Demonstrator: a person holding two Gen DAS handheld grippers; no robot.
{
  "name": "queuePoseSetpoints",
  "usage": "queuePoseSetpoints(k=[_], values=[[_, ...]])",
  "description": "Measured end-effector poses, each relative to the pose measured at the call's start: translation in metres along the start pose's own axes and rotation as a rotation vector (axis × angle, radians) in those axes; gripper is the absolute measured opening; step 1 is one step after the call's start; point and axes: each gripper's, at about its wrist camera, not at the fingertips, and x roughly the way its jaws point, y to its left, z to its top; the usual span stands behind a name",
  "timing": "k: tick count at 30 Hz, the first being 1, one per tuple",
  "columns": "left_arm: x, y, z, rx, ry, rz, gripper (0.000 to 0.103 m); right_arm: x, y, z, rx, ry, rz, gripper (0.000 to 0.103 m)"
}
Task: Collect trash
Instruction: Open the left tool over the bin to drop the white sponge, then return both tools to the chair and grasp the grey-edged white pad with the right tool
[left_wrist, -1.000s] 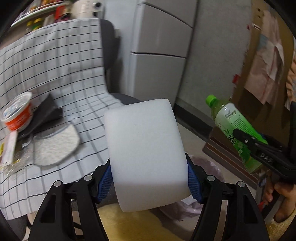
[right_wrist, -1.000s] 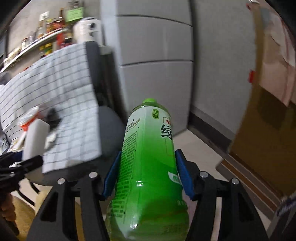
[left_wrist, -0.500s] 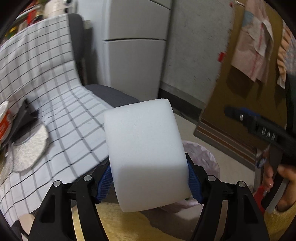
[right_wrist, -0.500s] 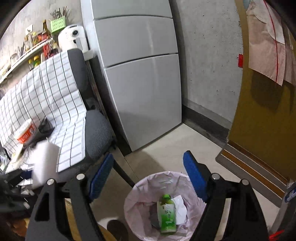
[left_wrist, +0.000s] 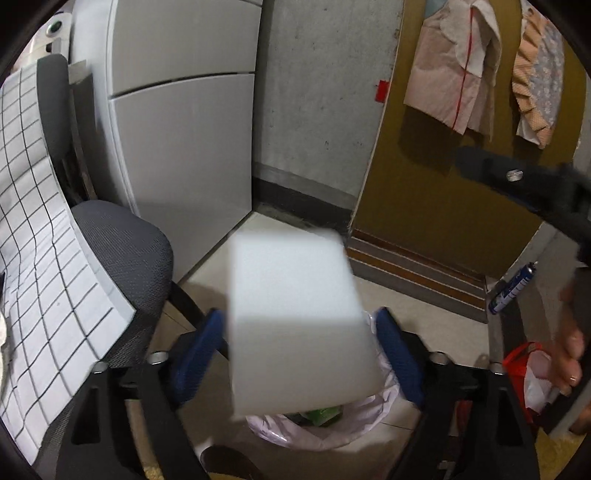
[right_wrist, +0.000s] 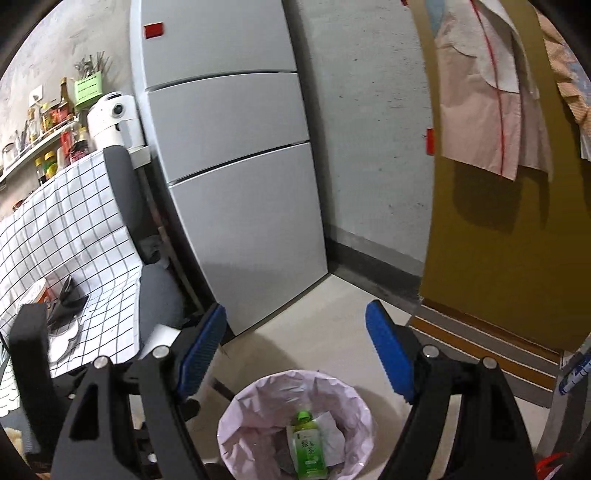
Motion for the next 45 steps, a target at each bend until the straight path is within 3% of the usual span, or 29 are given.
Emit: queuePoseSetpoints(k=[7, 14, 21, 28, 36, 40, 41, 42, 45], values=[[-0.012, 0.024, -0.009, -0.042, 0.006, 0.065, 0.088, 0.002, 0.006, -0.001, -0.001, 0.013, 0.011, 0.077], [-0.06, 0.081, -0.032, -0.159, -0.025, 0.218, 0.088, 0.011, 0.047, -0.005, -0.05, 0.052, 0.073, 0.077], [-0.122, 0.145, -0.075, -0.326, -0.052, 0.373, 0.088, 0.033, 0.104, -0.021, -0.102, 0.147, 0.168, 0.077], [-0.182, 0.203, -0.119, -0.468, -0.056, 0.536, 0.088, 0.053, 0.19, -0.041, -0.249, 0.255, 0.316, 0.077], [-0.244, 0.257, -0.165, -0.625, -0.071, 0.718, 0.088, 0.077, 0.311, -0.066, -0.439, 0.35, 0.549, 0.077], [-0.266, 0.276, -0.181, -0.691, -0.077, 0.784, 0.088, 0.103, 0.354, -0.072, -0.465, 0.384, 0.588, 0.077], [-0.268, 0.278, -0.183, -0.7, -0.076, 0.793, 0.088, 0.11, 0.357, -0.074, -0.452, 0.397, 0.586, 0.071], [-0.271, 0.28, -0.187, -0.706, -0.075, 0.801, 0.088, 0.118, 0.36, -0.076, -0.427, 0.413, 0.594, 0.059], [-0.272, 0.283, -0.192, -0.713, -0.065, 0.814, 0.088, 0.135, 0.363, -0.081, -0.364, 0.472, 0.613, 0.046]])
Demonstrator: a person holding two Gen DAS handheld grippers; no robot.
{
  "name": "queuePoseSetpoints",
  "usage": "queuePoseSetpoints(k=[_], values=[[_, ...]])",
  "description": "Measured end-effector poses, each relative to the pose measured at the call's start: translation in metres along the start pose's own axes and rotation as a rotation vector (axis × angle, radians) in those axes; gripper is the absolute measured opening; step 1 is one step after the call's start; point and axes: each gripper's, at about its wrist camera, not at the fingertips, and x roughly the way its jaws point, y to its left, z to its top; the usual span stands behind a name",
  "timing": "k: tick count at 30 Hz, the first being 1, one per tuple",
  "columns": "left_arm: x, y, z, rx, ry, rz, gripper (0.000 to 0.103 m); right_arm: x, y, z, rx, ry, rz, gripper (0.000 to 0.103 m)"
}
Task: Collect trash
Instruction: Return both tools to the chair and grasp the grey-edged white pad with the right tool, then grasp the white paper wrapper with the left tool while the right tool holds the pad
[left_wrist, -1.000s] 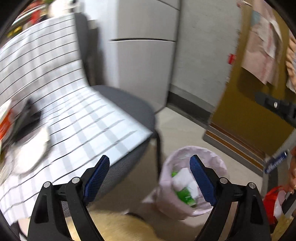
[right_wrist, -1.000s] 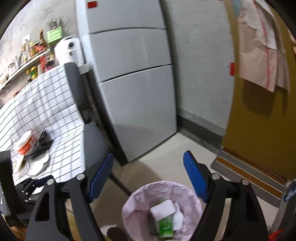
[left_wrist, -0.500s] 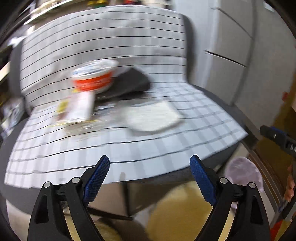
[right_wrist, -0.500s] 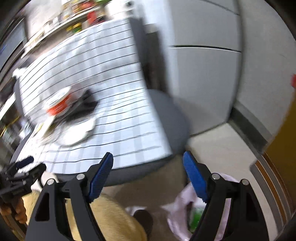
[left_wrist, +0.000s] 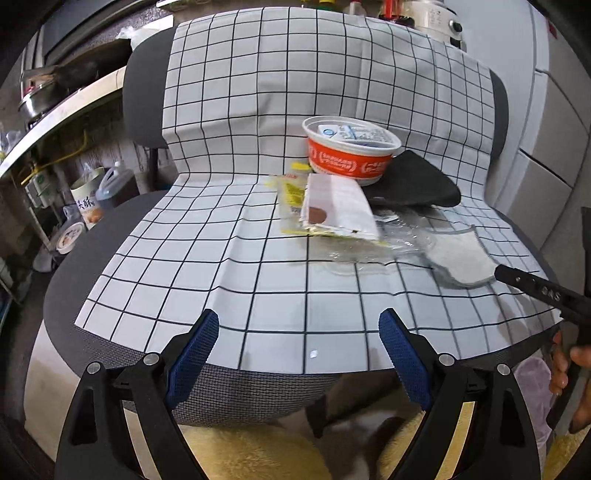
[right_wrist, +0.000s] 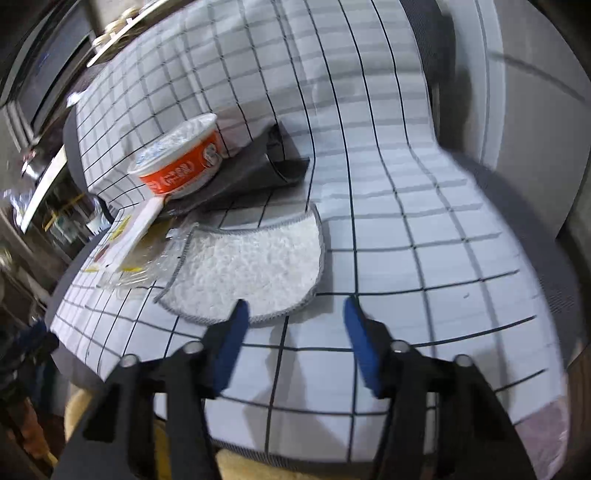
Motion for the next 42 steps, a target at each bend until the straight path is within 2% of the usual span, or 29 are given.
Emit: queuePoseSetpoints(k=[4, 5, 7, 9, 11, 13, 16, 19, 21, 22, 25, 31, 33, 38, 41, 42], values=[[0.006, -0.001, -0.002, 0.004, 0.013, -0.003, 0.088, 0.017, -0.001, 0.002, 0.061, 0.015, 0.048, 0.045], [0.008, -0.002, -0.001, 0.006, 0.016, -0.005, 0.088, 0.019, -0.001, 0.004, 0.073, 0.013, 0.05, 0.04], [0.01, -0.003, -0.001, 0.003, 0.024, -0.007, 0.087, 0.026, -0.003, 0.008, 0.106, 0.012, 0.025, 0.029], [0.01, -0.002, 0.0, -0.006, 0.023, -0.006, 0.088, 0.028, -0.007, 0.011, 0.157, 0.007, 0.023, 0.006], [0.011, 0.001, 0.002, -0.017, 0.023, -0.003, 0.088, 0.015, -0.008, 0.012, 0.166, -0.041, 0.038, 0.005], [0.012, 0.005, 0.007, -0.032, 0.021, -0.007, 0.088, -0.007, -0.001, 0.014, 0.106, -0.115, 0.027, 0.005], [0.016, 0.007, 0.018, -0.046, 0.015, -0.018, 0.088, -0.053, 0.014, 0.014, -0.031, -0.243, -0.043, 0.005], [0.021, -0.001, 0.032, -0.046, -0.003, -0.035, 0.086, -0.09, 0.023, 0.008, -0.145, -0.337, -0.156, 0.005], [0.026, -0.014, 0.043, -0.013, -0.016, -0.04, 0.083, -0.096, 0.021, 0.005, -0.17, -0.335, -0.184, 0.005], [0.029, -0.021, 0.048, 0.007, -0.019, -0.042, 0.075, -0.097, 0.016, 0.004, -0.167, -0.328, -0.183, 0.005], [0.045, -0.044, 0.062, 0.071, -0.021, -0.038, 0.071, -0.091, 0.007, 0.003, -0.149, -0.301, -0.172, 0.005], [0.093, -0.078, 0.078, 0.201, 0.055, 0.061, 0.071, -0.078, -0.008, 0.0, -0.102, -0.253, -0.136, 0.005], [0.108, -0.087, 0.079, 0.258, 0.085, 0.125, 0.071, -0.075, -0.01, -0.003, -0.095, -0.246, -0.128, 0.005], [0.126, -0.1, 0.076, 0.352, 0.111, 0.222, 0.071, -0.07, -0.014, -0.004, -0.082, -0.235, -0.115, 0.005], [0.129, -0.103, 0.076, 0.357, 0.102, 0.222, 0.066, -0.069, -0.015, -0.004, -0.077, -0.233, -0.109, 0.005], [0.129, -0.103, 0.077, 0.35, 0.099, 0.208, 0.06, -0.069, -0.015, -0.004, -0.078, -0.233, -0.107, 0.005]])
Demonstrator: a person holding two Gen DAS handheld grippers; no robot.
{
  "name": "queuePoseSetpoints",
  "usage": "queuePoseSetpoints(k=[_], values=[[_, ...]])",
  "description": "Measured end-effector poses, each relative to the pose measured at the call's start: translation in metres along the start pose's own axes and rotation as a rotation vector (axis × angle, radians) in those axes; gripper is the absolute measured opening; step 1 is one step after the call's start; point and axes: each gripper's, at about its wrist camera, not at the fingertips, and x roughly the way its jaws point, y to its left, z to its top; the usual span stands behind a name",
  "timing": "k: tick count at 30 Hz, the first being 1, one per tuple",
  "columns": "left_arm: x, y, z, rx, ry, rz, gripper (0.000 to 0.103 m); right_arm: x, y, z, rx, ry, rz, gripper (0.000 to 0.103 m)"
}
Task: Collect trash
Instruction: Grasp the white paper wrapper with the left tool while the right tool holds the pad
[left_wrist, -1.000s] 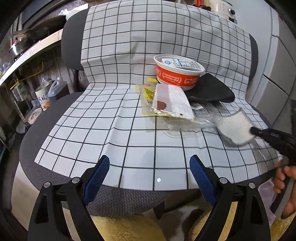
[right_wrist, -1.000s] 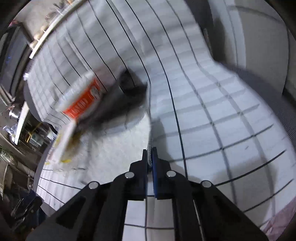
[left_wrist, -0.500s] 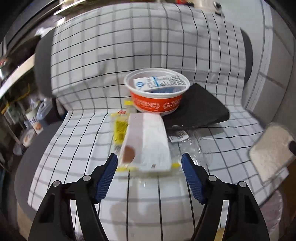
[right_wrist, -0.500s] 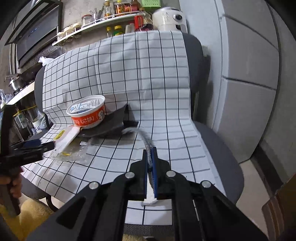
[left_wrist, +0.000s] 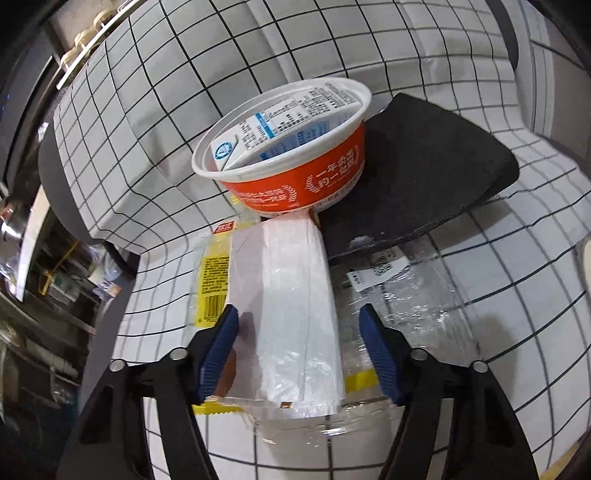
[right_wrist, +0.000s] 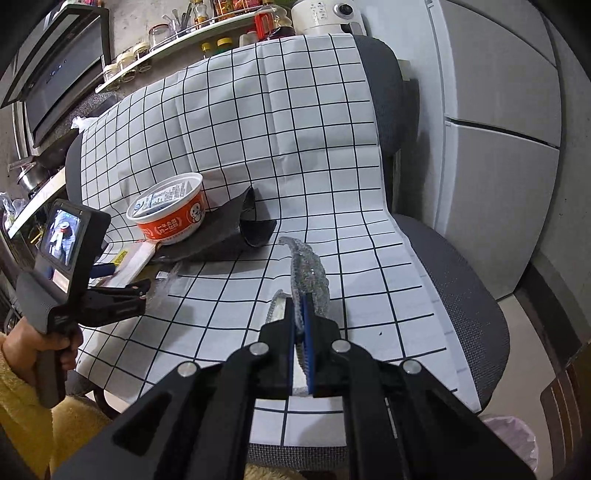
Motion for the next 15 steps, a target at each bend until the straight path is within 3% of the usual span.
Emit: queuePoseSetpoints(k=[3, 4, 5, 10, 13, 15], values=[[-0.001, 0.009, 0.0, -0.037, -0.011, -0.043, 0.031, -0.003, 0.001, 0.001, -0.007, -0.006, -0.001, 0.005], [-0.002, 0.012, 0.001, -0.051, -0.017, -0.054, 0.017, -0.004, 0.002, 0.001, -0.008, -0.009, -0.002, 0.005], [-0.006, 0.018, 0.001, -0.071, -0.03, -0.076, 0.011, -0.007, 0.002, 0.001, -0.009, -0.014, -0.003, 0.005], [-0.044, 0.059, -0.002, -0.211, -0.15, -0.237, 0.003, -0.017, 0.002, 0.004, -0.006, -0.034, -0.006, 0.005], [-0.076, 0.08, -0.01, -0.278, -0.221, -0.375, 0.002, -0.022, 0.001, 0.004, 0.007, -0.041, 0.008, 0.005], [-0.097, 0.089, -0.017, -0.304, -0.267, -0.429, 0.002, -0.024, 0.0, 0.006, 0.02, -0.041, 0.013, 0.005]])
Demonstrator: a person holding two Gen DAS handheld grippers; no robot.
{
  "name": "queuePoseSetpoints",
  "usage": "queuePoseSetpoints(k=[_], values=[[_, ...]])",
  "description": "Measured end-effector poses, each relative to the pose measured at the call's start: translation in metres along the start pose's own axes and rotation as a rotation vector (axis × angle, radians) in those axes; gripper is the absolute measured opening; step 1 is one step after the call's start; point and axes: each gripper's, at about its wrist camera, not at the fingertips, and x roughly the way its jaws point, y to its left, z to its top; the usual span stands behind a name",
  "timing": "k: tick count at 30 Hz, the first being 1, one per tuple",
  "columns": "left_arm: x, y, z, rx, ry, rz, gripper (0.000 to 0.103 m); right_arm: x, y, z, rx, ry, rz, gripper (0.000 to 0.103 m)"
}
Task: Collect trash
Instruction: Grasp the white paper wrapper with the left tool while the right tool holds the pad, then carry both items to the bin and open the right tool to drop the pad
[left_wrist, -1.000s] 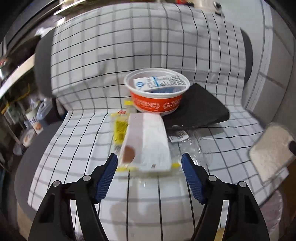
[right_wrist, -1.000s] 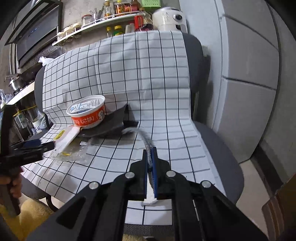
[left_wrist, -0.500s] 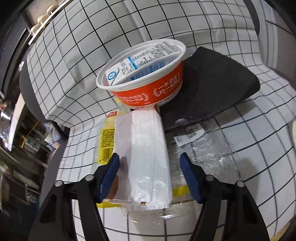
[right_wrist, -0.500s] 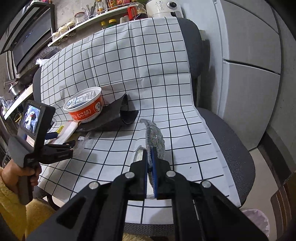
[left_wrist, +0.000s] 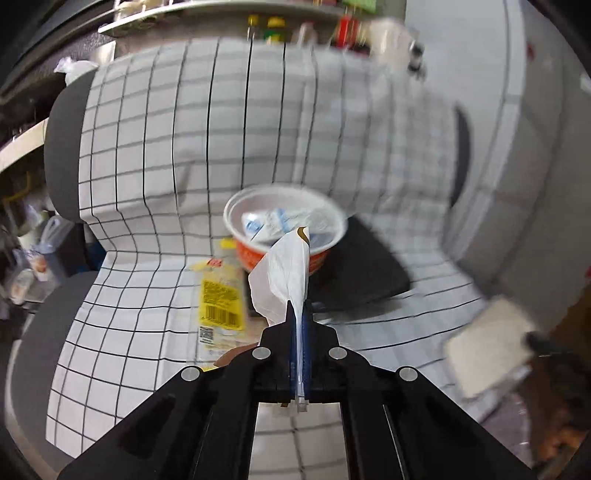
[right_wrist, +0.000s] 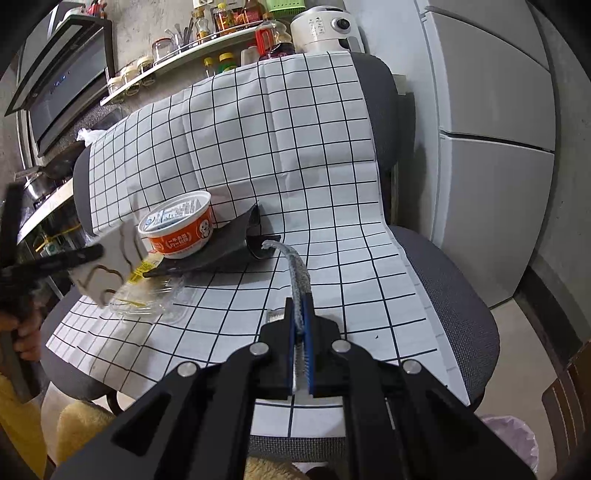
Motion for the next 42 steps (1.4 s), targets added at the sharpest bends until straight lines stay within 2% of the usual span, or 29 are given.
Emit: queuePoseSetpoints(k=[7, 11, 15, 21, 24, 30, 34, 35, 36, 38, 42], values=[[-0.044, -0.009, -0.007, -0.087, -0.043, -0.146, 0.002, -0.006, -0.001, 0.007, 0.044, 0.002, 0.039, 0.005], [-0.049, -0.043, -0.028, -0.047, -0.041, -0.173, 0.002, -0.013, -0.006, 0.006, 0.074, 0.01, 0.057, 0.005], [-0.043, -0.077, -0.051, 0.008, -0.019, -0.213, 0.002, -0.028, -0.019, 0.002, 0.099, 0.018, 0.028, 0.005], [-0.026, -0.131, -0.07, 0.088, 0.018, -0.31, 0.002, -0.072, -0.051, -0.012, 0.121, 0.014, -0.095, 0.005], [-0.021, -0.157, -0.075, 0.124, 0.027, -0.376, 0.002, -0.096, -0.072, -0.026, 0.145, 0.017, -0.193, 0.005], [-0.015, -0.197, -0.083, 0.173, 0.049, -0.447, 0.002, -0.125, -0.116, -0.058, 0.195, 0.055, -0.361, 0.005], [-0.014, -0.213, -0.088, 0.194, 0.063, -0.462, 0.002, -0.132, -0.145, -0.081, 0.269, 0.083, -0.392, 0.006], [-0.014, -0.215, -0.089, 0.197, 0.066, -0.462, 0.002, -0.131, -0.153, -0.086, 0.291, 0.099, -0.397, 0.01], [-0.013, -0.217, -0.089, 0.202, 0.07, -0.463, 0.002, -0.13, -0.158, -0.09, 0.304, 0.11, -0.404, 0.023], [-0.011, -0.223, -0.09, 0.214, 0.081, -0.463, 0.002, -0.129, -0.166, -0.095, 0.334, 0.117, -0.415, 0.039], [-0.01, -0.229, -0.093, 0.232, 0.097, -0.468, 0.002, -0.131, -0.168, -0.092, 0.322, 0.097, -0.437, 0.04]])
